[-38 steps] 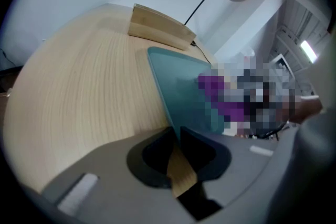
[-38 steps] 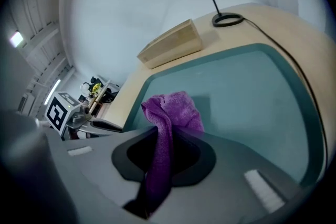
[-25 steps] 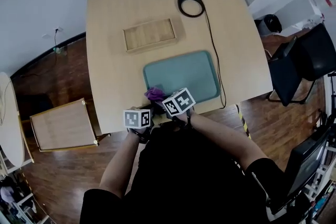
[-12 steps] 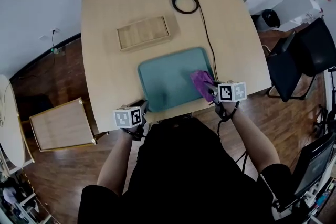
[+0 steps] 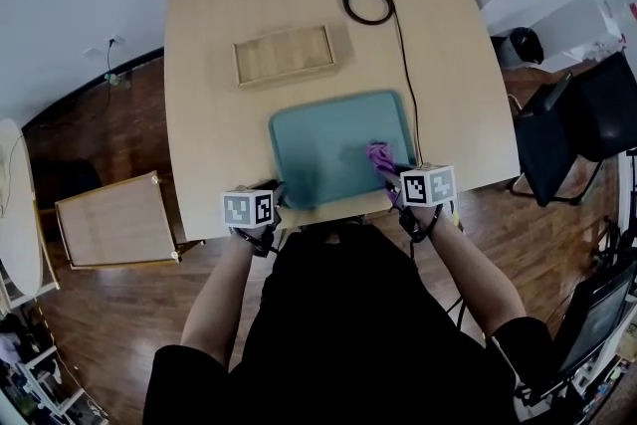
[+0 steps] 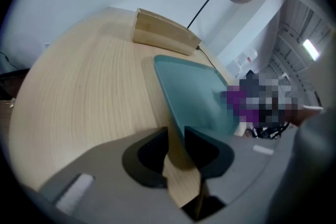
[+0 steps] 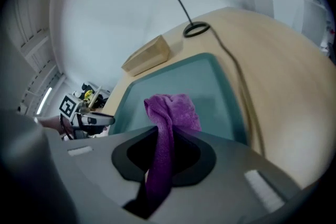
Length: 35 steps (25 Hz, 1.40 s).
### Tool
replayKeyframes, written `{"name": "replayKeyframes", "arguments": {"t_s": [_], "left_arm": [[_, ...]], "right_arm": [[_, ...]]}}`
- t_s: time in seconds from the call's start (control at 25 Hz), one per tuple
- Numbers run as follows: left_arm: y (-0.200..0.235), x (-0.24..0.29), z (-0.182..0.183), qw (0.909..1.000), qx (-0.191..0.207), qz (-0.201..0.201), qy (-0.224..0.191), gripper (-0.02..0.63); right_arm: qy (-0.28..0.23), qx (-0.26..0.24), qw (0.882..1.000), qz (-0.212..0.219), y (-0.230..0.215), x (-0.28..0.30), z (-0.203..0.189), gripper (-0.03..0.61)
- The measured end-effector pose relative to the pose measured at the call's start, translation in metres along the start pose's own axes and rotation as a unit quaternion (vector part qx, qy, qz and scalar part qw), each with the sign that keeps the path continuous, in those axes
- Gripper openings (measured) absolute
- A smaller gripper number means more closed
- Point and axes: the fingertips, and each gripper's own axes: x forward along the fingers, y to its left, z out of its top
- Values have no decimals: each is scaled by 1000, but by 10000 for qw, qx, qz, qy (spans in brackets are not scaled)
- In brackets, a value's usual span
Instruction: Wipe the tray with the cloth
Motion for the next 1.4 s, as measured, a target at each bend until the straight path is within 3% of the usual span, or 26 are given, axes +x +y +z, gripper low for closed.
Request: {"name": "replayKeyframes", "arguments": {"t_s": [0.28,0.4,0.56,0.68,0.92,1.04,1.16,1.28,1.4], "left_arm": [[6,0,1,10000,22,3,-10,103],[8,-2,-3,9999,69,92,-45,103],[-2,0,-4,9999,70,38,-73,103],[-4,1,-2,9999,152,-21,-32,103],[-5,1,-3,9998,180,-74,-23,103],[-6,1,-3,9998,168,-80,-14,103],[-9,1,-4,9998,165,-81,-5,103],[-8,3,-1,9997,216,-92,2,100],[-5,0,-1,9998,187,-87,-14,98]], "right_arm": [[1033,-1049,9867,695,115,79,-34,49],[1561,-1764,9664,1026,155,99,-50,51],[1879,-2922,9317,1061,165,98,-49,49],[1666,-3730,9081,922,169,95,-21,48],[985,-4461,8890,306,164,107,89,48],[945,-4975,8623,-36,160,123,132,48],[1123,-5352,8366,-336,149,148,146,48],[1024,-5344,8379,-423,148,161,146,48],[1090,-5238,8447,-136,158,160,120,48]]}}
